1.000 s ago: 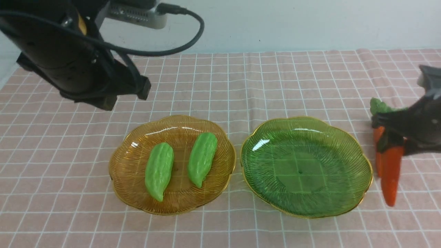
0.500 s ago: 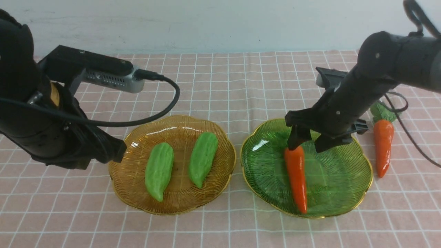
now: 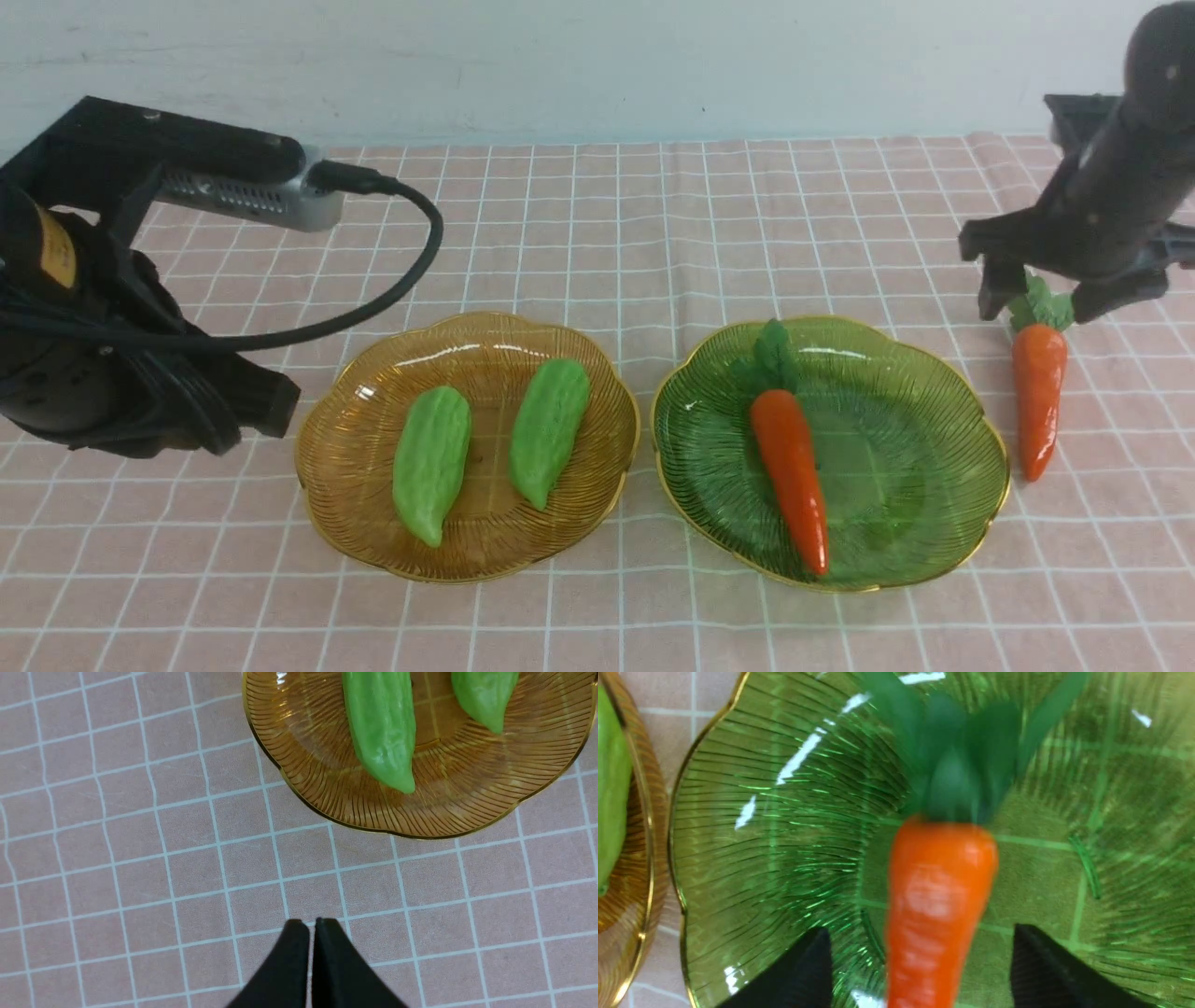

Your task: Put different types of vegetables on the plate.

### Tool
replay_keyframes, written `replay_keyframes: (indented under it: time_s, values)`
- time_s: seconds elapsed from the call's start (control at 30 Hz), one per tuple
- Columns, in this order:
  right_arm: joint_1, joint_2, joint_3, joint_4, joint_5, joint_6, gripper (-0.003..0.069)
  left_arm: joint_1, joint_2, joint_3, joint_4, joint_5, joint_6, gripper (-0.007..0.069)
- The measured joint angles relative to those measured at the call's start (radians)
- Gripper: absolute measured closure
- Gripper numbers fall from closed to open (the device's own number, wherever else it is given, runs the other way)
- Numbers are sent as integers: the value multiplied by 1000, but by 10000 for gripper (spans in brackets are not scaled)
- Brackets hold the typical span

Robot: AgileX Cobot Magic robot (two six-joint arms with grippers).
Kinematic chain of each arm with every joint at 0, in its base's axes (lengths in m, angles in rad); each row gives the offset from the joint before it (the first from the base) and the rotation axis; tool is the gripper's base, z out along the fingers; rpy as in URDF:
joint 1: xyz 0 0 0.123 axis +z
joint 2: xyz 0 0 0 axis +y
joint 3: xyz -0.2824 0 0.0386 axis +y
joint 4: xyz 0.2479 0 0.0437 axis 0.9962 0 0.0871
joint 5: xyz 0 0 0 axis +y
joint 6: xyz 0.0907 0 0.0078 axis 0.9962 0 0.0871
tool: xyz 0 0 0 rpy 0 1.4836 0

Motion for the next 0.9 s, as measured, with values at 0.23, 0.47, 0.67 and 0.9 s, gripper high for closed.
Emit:
replay_keyframes:
  time_s: [0.23, 0.47, 0.67, 0.9]
  values:
    - [-83, 157, 0, 26, -64, 2, 127, 0, -114, 0, -27, 2, -9, 628]
    - [-83, 197, -25, 70, -29, -38, 405, 0, -193, 0, -45, 5, -10, 628]
    - [-77, 117, -92, 128, 97, -62, 386, 0, -230, 0, -46, 6, -10, 628]
    - [-3, 11, -86, 191, 144, -131, 386, 0, -245, 0, -46, 7, -10, 628]
